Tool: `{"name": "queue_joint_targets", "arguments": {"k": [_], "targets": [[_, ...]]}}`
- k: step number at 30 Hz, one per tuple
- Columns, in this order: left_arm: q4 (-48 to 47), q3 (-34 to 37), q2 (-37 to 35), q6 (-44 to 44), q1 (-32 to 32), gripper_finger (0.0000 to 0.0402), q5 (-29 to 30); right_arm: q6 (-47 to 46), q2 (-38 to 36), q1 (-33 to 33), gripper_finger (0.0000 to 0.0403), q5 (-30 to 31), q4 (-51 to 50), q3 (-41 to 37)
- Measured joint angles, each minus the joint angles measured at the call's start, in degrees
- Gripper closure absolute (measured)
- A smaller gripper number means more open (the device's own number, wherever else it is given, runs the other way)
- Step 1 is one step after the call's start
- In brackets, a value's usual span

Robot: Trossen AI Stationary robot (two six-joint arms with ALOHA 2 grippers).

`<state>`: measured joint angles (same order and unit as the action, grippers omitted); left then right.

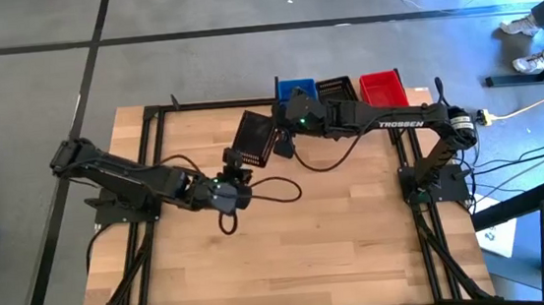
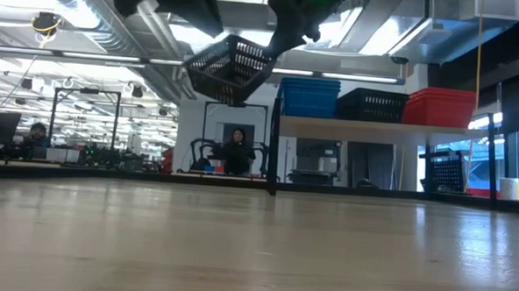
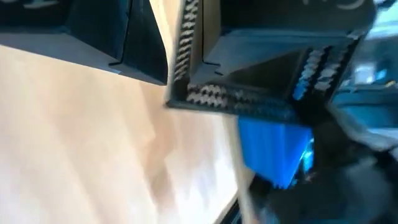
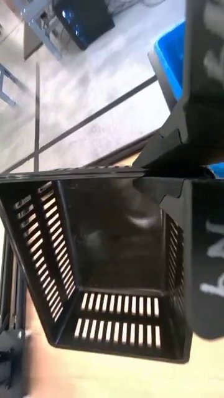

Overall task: Stack baskets on shelf by color
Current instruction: Stack the black bin on the black bin on the shelf

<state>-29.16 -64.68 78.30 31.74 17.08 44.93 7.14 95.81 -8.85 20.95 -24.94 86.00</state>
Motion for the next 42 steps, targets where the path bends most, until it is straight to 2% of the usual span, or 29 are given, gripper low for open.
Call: {"name": "queue_joint_targets", "arguments": {"k": [7,15,24,29,34,39,42], "targets": [[-0.78,-2.58,-1.67,-3.41,1.27,0.0336,-1.12,1.94,0.0,-0.01,0.0397,0.33,-2.11,1.48],[-4.34,-10.72,-1.65,-7.8,2.56,0.0336,-1.22,-0.98,0.0,-0.06,0.0397,-1.28,-22.48,15.65],[-15.02,-19.6,-1.65,-20.82,1.05,0.0338,-1.17,-0.35,-0.02,-0.91,0.0397,-1.75,-44.08,30.4],[-20.26,-22.91,-1.65,-24.97,0.39,0.0336,-1.25,1.74,-0.01,-4.67,0.0397,-5.02,-54.59,36.84],[-21.37,-24.01,-1.64,-25.65,0.39,0.0337,-3.37,3.76,-0.02,-9.85,0.0397,-6.19,-63.66,43.22],[-22.4,-24.2,-1.63,-27.98,-0.23,0.0338,-4.17,11.14,-1.62,-16.33,0.0397,-17.12,-64.78,45.88],[-24.3,-24.2,-1.63,-30.9,-2.21,0.0335,-4.36,14.78,-2.64,-20.4,0.0397,-20.71,-64.99,46.15]]}}
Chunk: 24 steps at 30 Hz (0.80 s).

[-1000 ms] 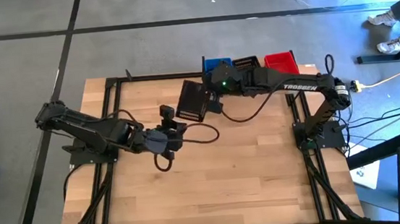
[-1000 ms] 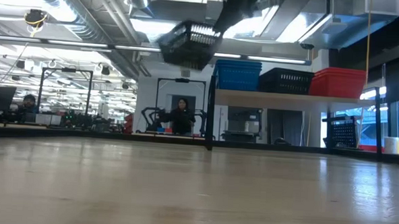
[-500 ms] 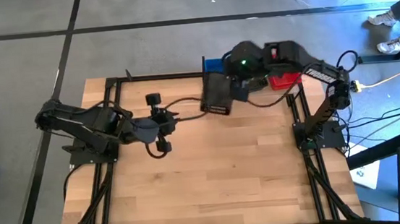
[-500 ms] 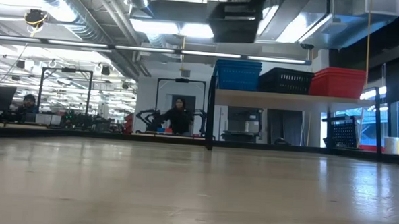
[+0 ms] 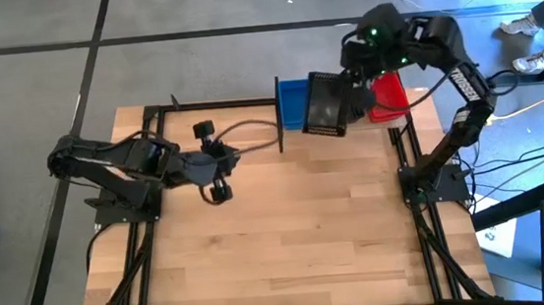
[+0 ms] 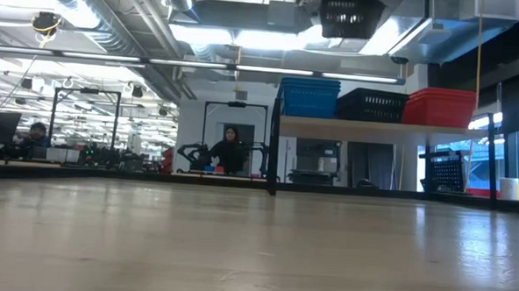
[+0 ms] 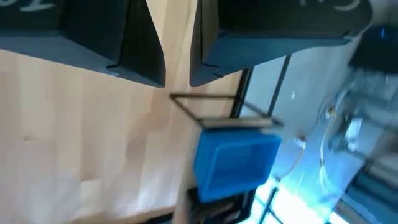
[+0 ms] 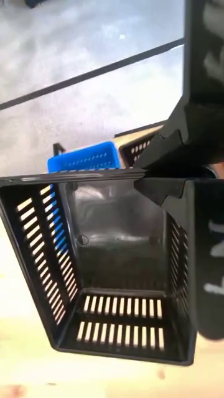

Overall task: Stack baskets on shelf by color
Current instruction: Stack the black bin on the black bin on the shelf

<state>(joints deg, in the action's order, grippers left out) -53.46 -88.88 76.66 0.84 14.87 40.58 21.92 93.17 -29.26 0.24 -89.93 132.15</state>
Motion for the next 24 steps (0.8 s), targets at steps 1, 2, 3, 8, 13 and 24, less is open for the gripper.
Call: {"name": "queue_joint_targets", "arguments": {"k": [1,2,3,8,13,24], "targets": [[-0.71,0.0,0.0,-1.03,-0.72,0.0334,-0.09,1.91,-0.3,-1.35,0.0397,-1.17,0.0,-0.56],[-1.19,0.0,0.0,-1.99,-1.51,0.0334,-0.62,4.35,-0.48,-2.65,0.0397,-2.68,-0.07,-1.16],[-1.26,0.0,0.0,-2.7,-2.35,0.0335,-1.52,7.17,-0.51,-4.01,0.0397,-4.48,-0.26,-1.49],[-1.09,0.0,0.0,-3.41,-5.53,0.0334,-4.62,16.05,-0.82,-10.46,0.0397,-9.71,-0.13,-3.02],[-0.98,0.0,0.0,-3.37,-6.66,0.0333,-6.32,20.89,-0.79,-16.78,0.0397,-9.77,0.0,-5.06],[-0.89,0.02,0.0,-3.39,-6.78,0.0333,-7.3,28.0,-0.66,-22.78,0.0397,-13.66,3.65,-18.47]]}}
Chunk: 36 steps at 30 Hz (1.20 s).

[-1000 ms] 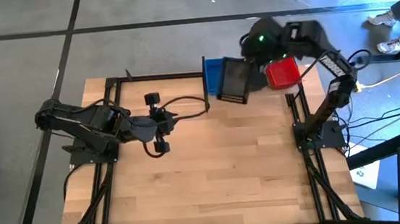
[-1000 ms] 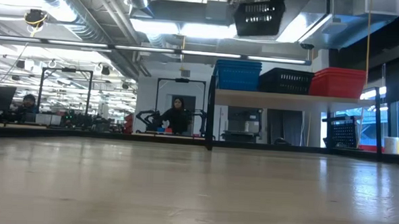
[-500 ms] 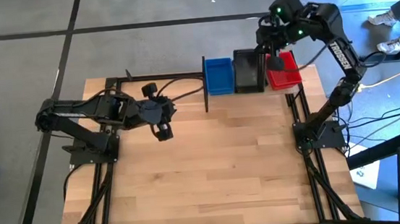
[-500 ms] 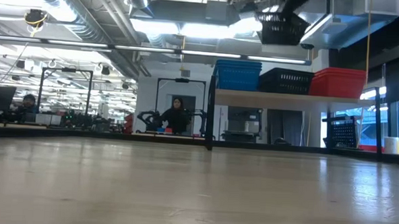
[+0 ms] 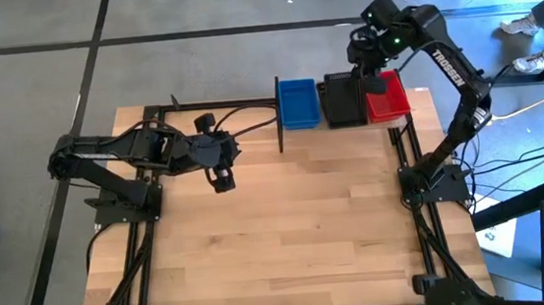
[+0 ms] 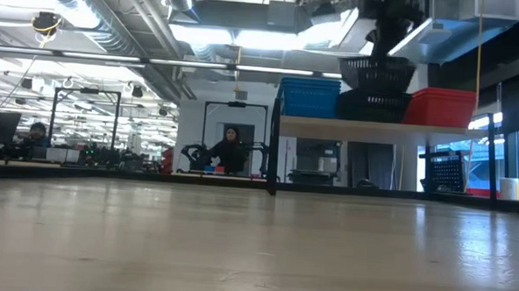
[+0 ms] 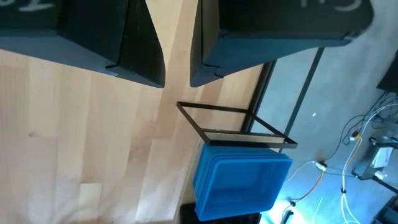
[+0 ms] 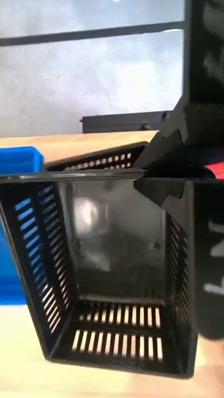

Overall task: Stack baskets on shelf by color
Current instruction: Stack the black bin on the black bin on the shelf

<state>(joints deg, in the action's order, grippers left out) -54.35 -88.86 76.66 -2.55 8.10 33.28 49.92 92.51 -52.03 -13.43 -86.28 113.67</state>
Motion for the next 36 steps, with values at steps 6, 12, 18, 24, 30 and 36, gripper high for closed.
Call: {"name": "queue_joint_targets", "arguments": {"k": [6,12,18,24,30,36], "targets": [[0.0,0.0,0.0,0.0,0.0,0.0333,0.02,4.42,0.04,-0.13,0.0397,0.22,5.12,-4.31],[0.0,0.0,0.0,0.0,0.0,0.0333,0.03,5.99,0.04,-0.26,0.0393,0.57,7.9,-5.32],[-0.02,0.0,0.0,0.04,0.0,0.0333,0.04,5.71,0.07,-0.26,0.0383,2.71,8.81,-5.34],[-0.02,0.03,0.0,0.07,0.0,0.0333,0.09,5.71,0.07,-0.24,0.0382,2.71,8.56,-5.33],[-0.04,0.03,0.0,0.09,-0.27,0.0333,0.09,5.78,0.07,-0.21,0.0381,2.82,8.91,-5.33],[-0.04,0.03,0.0,0.09,-1.11,0.0333,0.12,5.74,0.07,-0.19,0.0391,2.82,8.44,-5.27]]}}
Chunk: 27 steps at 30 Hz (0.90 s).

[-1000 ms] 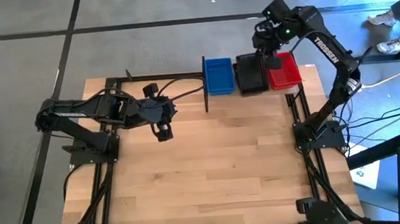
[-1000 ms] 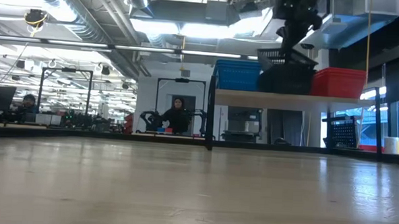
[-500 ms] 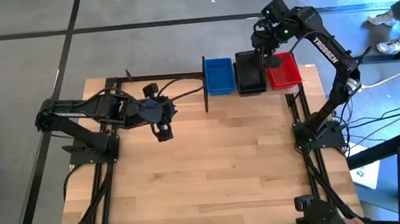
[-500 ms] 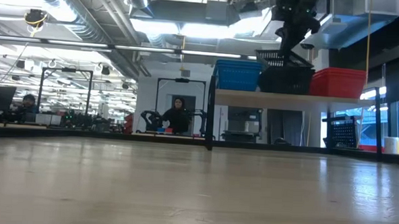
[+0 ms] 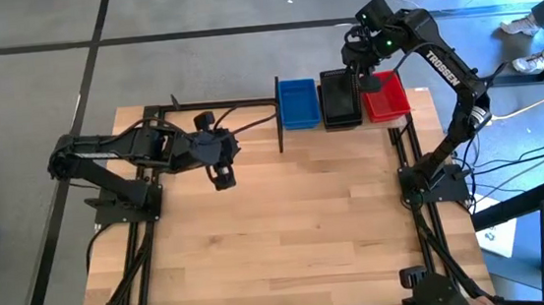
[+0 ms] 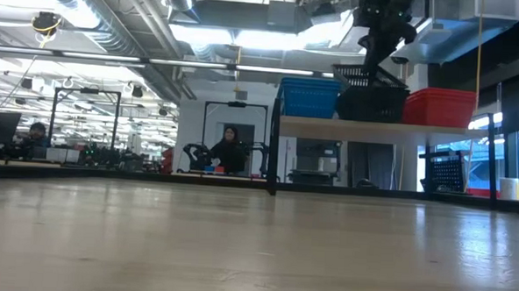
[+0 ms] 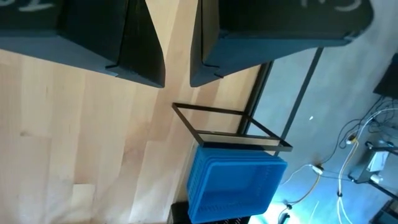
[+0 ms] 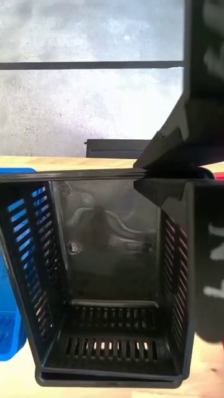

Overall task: Stack baskets on shelf by color
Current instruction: Stack the black bin on the black bin on the shelf

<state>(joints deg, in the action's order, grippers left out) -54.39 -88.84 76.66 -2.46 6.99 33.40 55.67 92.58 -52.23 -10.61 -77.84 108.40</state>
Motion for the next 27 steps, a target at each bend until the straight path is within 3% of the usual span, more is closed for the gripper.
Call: {"name": "queue_joint_targets", "arguments": {"k": [5,17,27], "targets": [[0.0,0.0,0.0,-0.06,-0.42,0.0333,0.04,-0.07,0.0,0.0,0.0389,-0.02,-0.02,0.02],[-0.01,0.0,0.02,-3.43,-2.97,0.0333,0.32,0.02,-0.18,0.08,0.0317,0.22,2.64,0.04],[-0.02,0.02,0.02,-3.41,-2.97,0.0333,0.33,-0.03,-3.18,0.2,0.0311,0.95,3.44,0.11]]}}
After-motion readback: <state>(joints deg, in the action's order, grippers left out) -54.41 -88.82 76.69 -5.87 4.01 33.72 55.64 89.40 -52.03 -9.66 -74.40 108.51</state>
